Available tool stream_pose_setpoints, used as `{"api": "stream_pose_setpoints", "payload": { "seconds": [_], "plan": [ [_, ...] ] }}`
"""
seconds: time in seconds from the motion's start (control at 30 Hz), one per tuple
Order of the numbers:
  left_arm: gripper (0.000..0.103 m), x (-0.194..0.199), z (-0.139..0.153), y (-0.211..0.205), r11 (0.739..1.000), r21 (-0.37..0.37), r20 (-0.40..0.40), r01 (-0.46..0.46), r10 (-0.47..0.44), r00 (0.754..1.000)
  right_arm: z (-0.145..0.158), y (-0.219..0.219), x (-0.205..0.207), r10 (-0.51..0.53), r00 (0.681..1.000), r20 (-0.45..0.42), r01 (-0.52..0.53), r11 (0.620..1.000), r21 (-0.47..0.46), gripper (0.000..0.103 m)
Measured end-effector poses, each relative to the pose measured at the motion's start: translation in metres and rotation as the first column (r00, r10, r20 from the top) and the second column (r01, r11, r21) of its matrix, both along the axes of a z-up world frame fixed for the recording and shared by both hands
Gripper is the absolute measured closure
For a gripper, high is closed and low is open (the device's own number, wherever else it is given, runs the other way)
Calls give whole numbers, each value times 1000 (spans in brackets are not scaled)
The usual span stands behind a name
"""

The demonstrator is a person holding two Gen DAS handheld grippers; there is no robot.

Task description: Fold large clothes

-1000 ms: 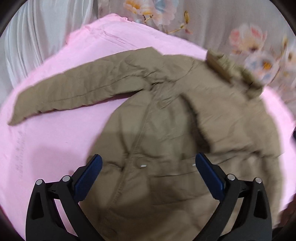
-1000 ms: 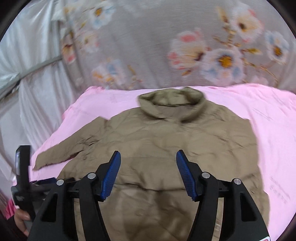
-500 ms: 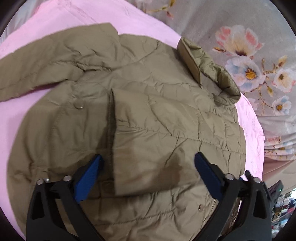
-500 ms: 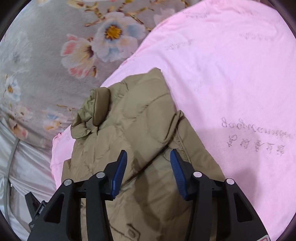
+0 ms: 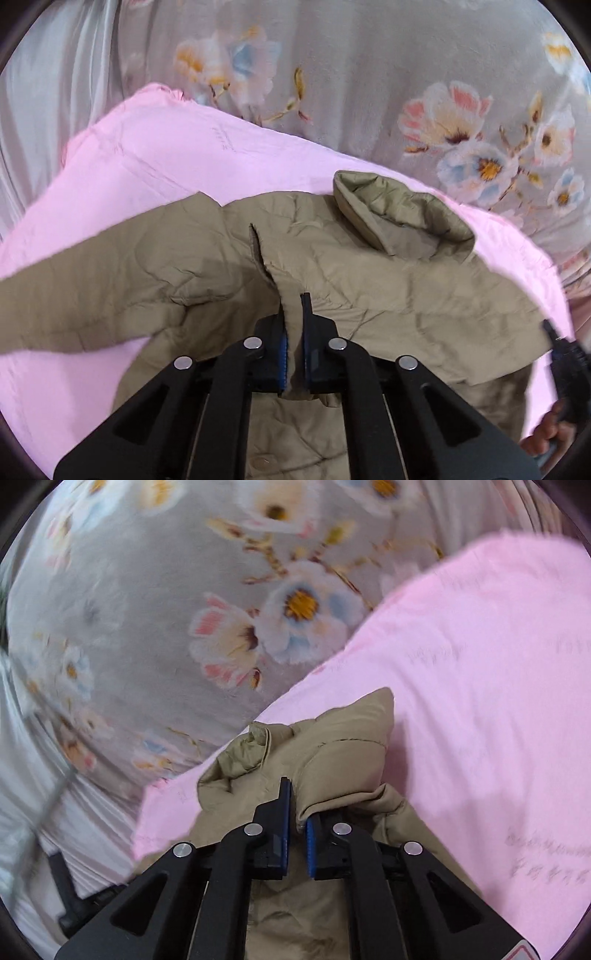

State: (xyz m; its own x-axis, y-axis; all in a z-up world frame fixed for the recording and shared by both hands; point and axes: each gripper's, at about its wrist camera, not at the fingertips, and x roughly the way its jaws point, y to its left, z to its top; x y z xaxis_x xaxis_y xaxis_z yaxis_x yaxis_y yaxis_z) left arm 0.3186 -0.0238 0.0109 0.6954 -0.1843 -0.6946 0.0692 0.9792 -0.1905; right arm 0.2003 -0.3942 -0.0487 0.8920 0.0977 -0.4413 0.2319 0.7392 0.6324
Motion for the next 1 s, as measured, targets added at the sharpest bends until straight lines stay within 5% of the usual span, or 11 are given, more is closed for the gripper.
{"api": "stream_pose_setpoints", "payload": {
  "seconds": [0.17,0.33,0.53,0.7,0.83,1.0],
  "plan": [
    [98,13,-65,-15,992,124,-102,-4,17,995,-44,14,25,-16,965,-262,-20,991,-136,97],
    [98,8,-82,-24,978,209,-51,-11,22,998,-72,19,34,-7,931,-366,-61,983,-173,97],
    [97,4,-89,-27,973,228,-23,-22,28,999,-69,23,30,-23,924,-381,-63,975,-212,91],
    [96,2,-89,-22,982,190,-9,-23,25,1000,-17,54,-11,-167,937,-306,53,936,-349,82],
    [94,0,-90,-28,972,235,1,-28,28,1000,33,120,-2,18,972,-236,-119,898,-423,84],
    [92,0,-90,-21,981,191,1,-32,32,999,25,195,41,205,936,-286,-319,838,-443,98]
  ]
}}
